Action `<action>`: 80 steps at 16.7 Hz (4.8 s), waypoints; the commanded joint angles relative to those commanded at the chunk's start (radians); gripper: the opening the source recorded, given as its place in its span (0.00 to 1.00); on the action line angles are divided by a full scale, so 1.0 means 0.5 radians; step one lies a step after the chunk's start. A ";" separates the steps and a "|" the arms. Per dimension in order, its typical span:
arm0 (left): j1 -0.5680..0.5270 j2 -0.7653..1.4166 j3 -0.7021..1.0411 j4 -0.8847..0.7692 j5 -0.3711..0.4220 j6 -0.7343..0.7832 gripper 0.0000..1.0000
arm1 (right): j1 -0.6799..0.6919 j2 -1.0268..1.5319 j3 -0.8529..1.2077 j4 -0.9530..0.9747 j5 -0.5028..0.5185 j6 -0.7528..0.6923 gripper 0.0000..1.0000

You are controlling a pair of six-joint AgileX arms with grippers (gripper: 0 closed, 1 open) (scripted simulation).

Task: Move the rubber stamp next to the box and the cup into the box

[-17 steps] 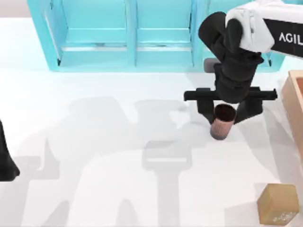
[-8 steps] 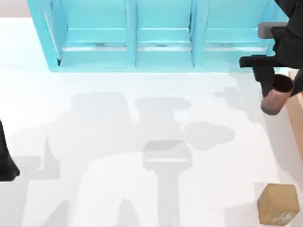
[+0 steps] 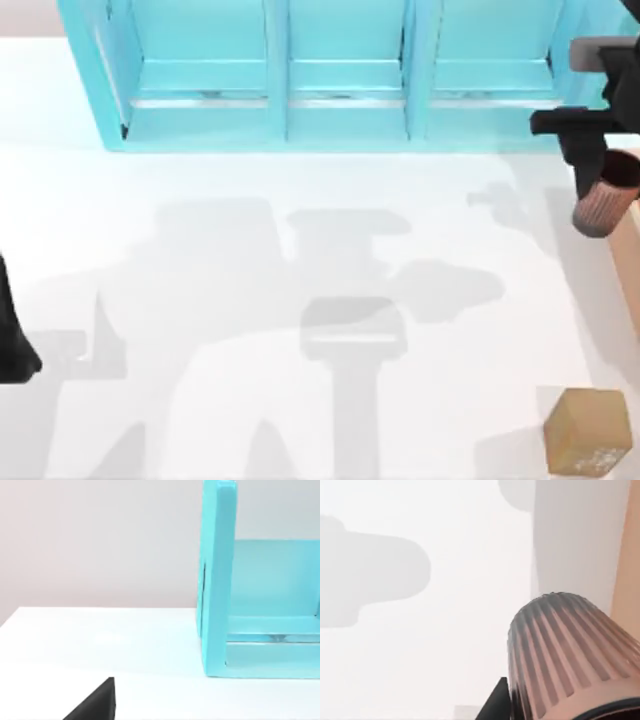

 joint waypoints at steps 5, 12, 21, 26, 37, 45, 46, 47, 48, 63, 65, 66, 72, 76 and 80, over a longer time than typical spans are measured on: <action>0.000 0.000 0.000 0.000 0.000 0.000 1.00 | -0.361 -0.349 -0.353 0.087 0.005 -0.361 0.00; 0.000 0.000 0.000 0.000 0.000 0.000 1.00 | -1.071 -1.041 -1.233 0.203 0.008 -1.119 0.00; 0.000 0.000 0.000 0.000 0.000 0.000 1.00 | -1.250 -1.210 -1.404 0.271 0.010 -1.276 0.00; 0.000 0.000 0.000 0.000 0.000 0.000 1.00 | -1.370 -1.376 -1.614 0.429 -0.082 -1.311 0.00; 0.000 0.000 0.000 0.000 0.000 0.000 1.00 | -1.259 -1.125 -1.802 0.789 0.007 -1.284 0.00; 0.000 0.000 0.000 0.000 0.000 0.000 1.00 | -1.249 -1.090 -1.827 0.825 0.013 -1.271 0.23; 0.000 0.000 0.000 0.000 0.000 0.000 1.00 | -1.249 -1.090 -1.827 0.825 0.013 -1.271 0.30; 0.000 0.000 0.000 0.000 0.000 0.000 1.00 | -1.249 -1.090 -1.827 0.825 0.013 -1.271 0.38; 0.000 0.000 0.000 0.000 0.000 0.000 1.00 | -1.249 -1.090 -1.827 0.825 0.013 -1.271 0.45; 0.000 0.000 0.000 0.000 0.000 0.000 1.00 | -1.249 -1.090 -1.827 0.825 0.013 -1.271 1.00; 0.000 0.000 0.000 0.000 0.000 0.000 1.00 | -1.252 -1.089 -1.823 0.823 0.012 -1.272 1.00; 0.000 0.000 0.000 0.000 0.000 0.000 1.00 | -1.260 -1.086 -1.800 0.820 0.003 -1.275 1.00; 0.000 0.000 0.000 0.000 0.000 0.000 1.00 | -1.296 -1.116 -1.399 0.840 -0.145 -1.328 1.00; 0.000 0.000 0.000 0.000 0.000 0.000 1.00 | -1.287 -1.150 -1.153 0.641 -0.177 -1.337 1.00; 0.000 0.000 0.000 0.000 0.000 0.000 1.00 | -1.274 -1.172 -1.083 0.277 -0.084 -1.312 1.00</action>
